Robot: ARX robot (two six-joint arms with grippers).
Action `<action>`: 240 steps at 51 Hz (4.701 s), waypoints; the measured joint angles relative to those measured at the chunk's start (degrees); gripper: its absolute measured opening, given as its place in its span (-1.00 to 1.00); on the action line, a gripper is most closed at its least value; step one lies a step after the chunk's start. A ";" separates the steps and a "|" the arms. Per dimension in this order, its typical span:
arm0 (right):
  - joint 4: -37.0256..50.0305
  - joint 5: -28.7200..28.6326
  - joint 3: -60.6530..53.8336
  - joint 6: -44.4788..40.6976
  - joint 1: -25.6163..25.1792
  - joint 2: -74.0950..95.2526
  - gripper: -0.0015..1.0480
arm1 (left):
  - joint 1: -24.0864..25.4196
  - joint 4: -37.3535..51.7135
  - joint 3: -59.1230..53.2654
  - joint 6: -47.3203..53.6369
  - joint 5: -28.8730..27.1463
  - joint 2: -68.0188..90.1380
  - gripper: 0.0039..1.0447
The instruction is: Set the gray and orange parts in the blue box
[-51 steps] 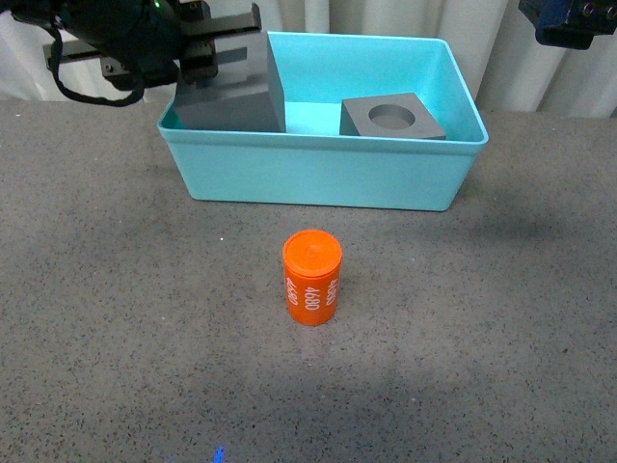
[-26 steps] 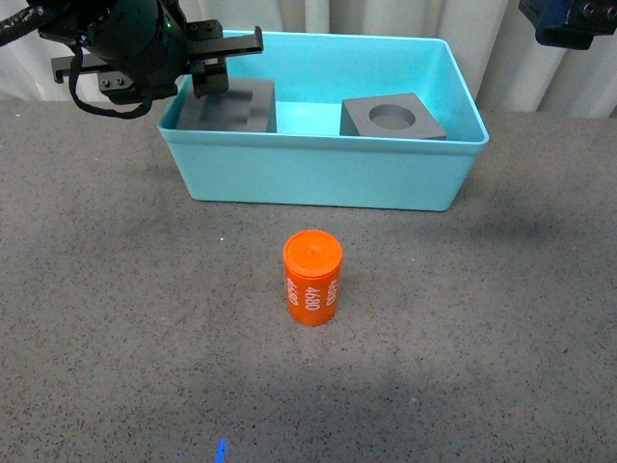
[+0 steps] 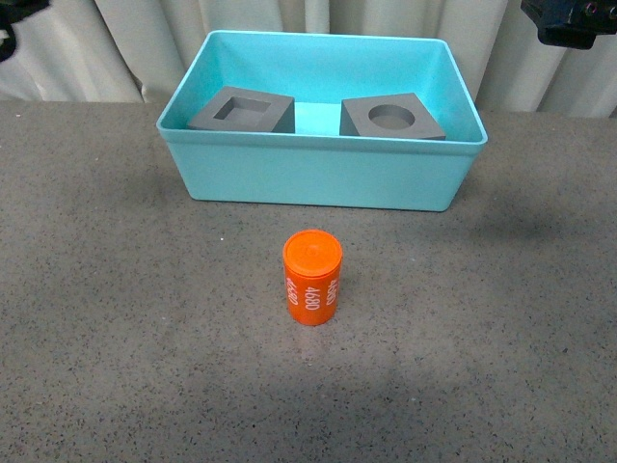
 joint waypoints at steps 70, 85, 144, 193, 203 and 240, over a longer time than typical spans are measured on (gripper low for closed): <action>0.00 0.00 -0.04 0.00 0.00 -0.11 0.81 | 13.33 2.16 -48.17 17.73 13.84 -66.40 -0.94; 0.00 -0.02 -0.04 0.00 0.00 -0.11 0.81 | 13.33 -4.79 -48.19 17.73 13.84 -73.68 -0.94; 0.00 -0.02 -0.04 0.00 0.00 -0.11 0.81 | 13.33 -25.38 -48.17 17.75 13.97 -93.94 0.11; -32.98 -11.91 17.84 -25.05 10.12 12.02 0.81 | 13.33 -25.44 -48.17 17.92 13.94 -94.01 0.88; -40.33 -14.67 21.66 -29.44 12.87 17.88 0.81 | 13.33 -25.46 -48.17 17.92 13.94 -94.01 0.88; -45.79 -12.00 31.21 -29.46 20.09 31.98 0.24 | 13.33 -25.46 -48.17 17.92 13.94 -94.01 0.88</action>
